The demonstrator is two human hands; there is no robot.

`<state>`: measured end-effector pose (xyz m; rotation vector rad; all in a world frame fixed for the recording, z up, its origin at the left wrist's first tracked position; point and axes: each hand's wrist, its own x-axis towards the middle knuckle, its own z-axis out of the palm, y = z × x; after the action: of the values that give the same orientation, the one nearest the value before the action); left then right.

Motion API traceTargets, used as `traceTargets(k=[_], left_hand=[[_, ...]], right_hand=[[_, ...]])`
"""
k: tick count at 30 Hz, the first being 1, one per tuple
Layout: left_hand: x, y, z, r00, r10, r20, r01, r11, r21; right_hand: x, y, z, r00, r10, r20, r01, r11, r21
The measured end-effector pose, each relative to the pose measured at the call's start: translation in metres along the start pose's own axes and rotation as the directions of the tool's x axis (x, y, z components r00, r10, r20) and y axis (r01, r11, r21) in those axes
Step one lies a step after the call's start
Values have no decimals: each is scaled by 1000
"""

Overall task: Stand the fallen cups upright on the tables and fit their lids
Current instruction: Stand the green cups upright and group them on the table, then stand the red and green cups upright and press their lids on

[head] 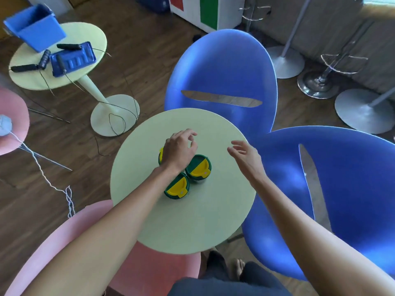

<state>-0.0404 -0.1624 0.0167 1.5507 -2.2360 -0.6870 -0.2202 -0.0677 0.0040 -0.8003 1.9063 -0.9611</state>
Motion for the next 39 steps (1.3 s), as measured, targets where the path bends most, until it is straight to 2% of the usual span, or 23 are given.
traceTargets(k=[6, 11, 14, 18, 24, 31, 39], left_hand=[[-2, 130, 47, 987, 120, 111, -122, 992, 13], [-22, 274, 118, 930, 279, 239, -287, 958, 0], [-46, 368, 170, 897, 370, 244, -377, 926, -15], [-76, 481, 239, 870, 409, 275, -399, 912, -93], [-97, 624, 305, 788, 514, 339, -503, 855, -126], [-44, 736, 350, 784, 544, 300, -538, 836, -108], [90, 865, 407, 821, 537, 194, -518, 843, -141]], right_hand=[[-24, 11, -119, 988, -19, -151, 30, 997, 71], [-57, 56, -263, 945, -17, -327, 52, 994, 98], [-77, 97, -359, 912, -27, -409, 73, 992, 99], [-104, 148, -480, 877, 2, -480, 50, 994, 95], [-126, 191, -620, 822, 44, -568, 32, 992, 123], [-71, 189, -737, 797, -15, -603, 106, 988, 115], [56, 160, -880, 792, -93, -604, 151, 988, 45]])
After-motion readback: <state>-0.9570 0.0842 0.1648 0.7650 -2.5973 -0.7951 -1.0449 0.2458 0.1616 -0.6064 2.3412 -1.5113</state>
